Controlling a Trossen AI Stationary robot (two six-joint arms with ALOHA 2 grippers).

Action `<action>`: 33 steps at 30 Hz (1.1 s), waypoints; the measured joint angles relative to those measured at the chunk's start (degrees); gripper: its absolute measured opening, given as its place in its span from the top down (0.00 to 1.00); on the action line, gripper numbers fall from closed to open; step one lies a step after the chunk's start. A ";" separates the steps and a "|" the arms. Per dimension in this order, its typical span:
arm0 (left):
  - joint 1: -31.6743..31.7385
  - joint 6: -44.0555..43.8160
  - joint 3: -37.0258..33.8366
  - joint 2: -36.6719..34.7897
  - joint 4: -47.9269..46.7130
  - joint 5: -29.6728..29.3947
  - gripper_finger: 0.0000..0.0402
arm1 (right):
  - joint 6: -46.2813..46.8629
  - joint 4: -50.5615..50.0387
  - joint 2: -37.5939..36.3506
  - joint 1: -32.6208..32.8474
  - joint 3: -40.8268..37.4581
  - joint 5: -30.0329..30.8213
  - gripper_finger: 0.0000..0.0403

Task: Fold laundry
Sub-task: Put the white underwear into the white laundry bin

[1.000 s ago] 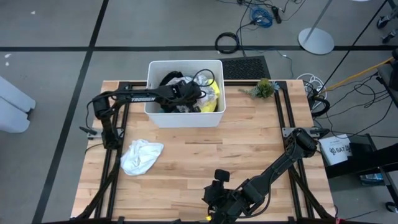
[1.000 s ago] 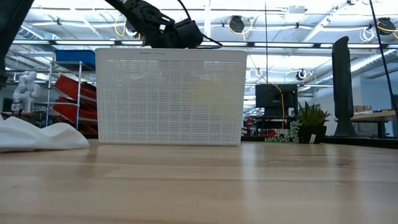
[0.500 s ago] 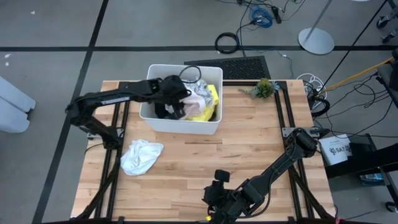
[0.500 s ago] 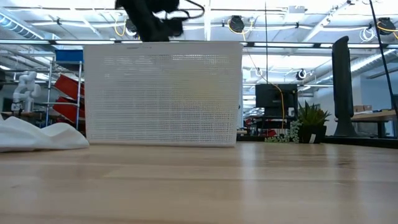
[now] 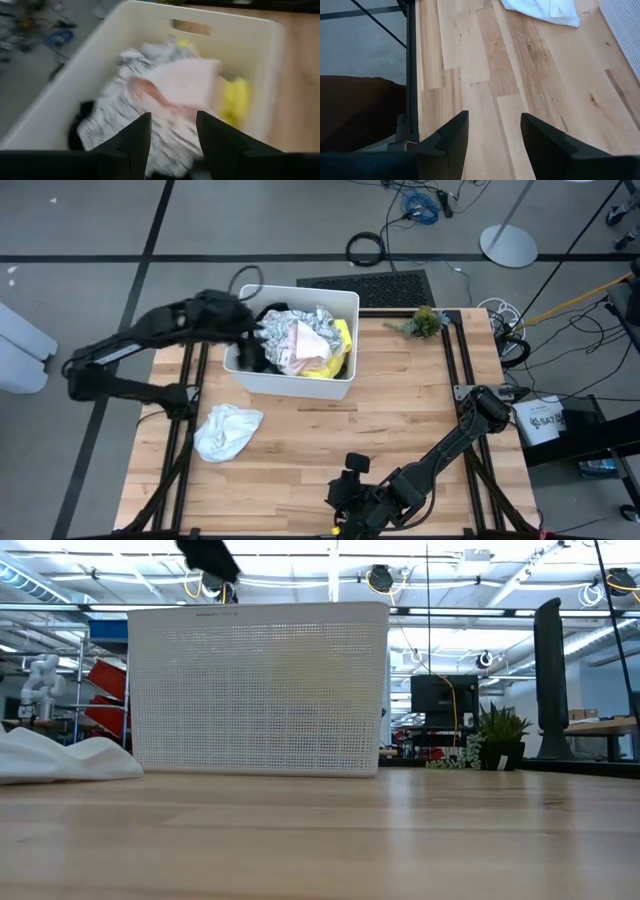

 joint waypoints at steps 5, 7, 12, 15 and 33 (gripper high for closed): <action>-0.49 -2.96 0.07 -6.09 -12.82 9.54 0.59 | 0.01 0.01 0.00 0.00 0.00 0.00 0.58; -1.40 -3.30 -0.27 -7.75 -18.20 12.87 0.59 | -0.03 0.02 0.00 0.00 0.00 0.06 0.58; -5.91 -9.01 -6.98 -13.76 -21.91 23.66 0.59 | -0.12 0.01 -0.01 0.00 0.00 0.15 0.58; -9.82 -11.10 -12.77 -18.06 -21.82 30.12 0.59 | -0.14 -0.02 0.00 0.00 0.00 0.15 0.58; -21.59 -26.59 -46.79 -26.69 0.12 25.22 0.59 | -1.95 0.00 -0.01 -0.14 0.00 3.35 0.58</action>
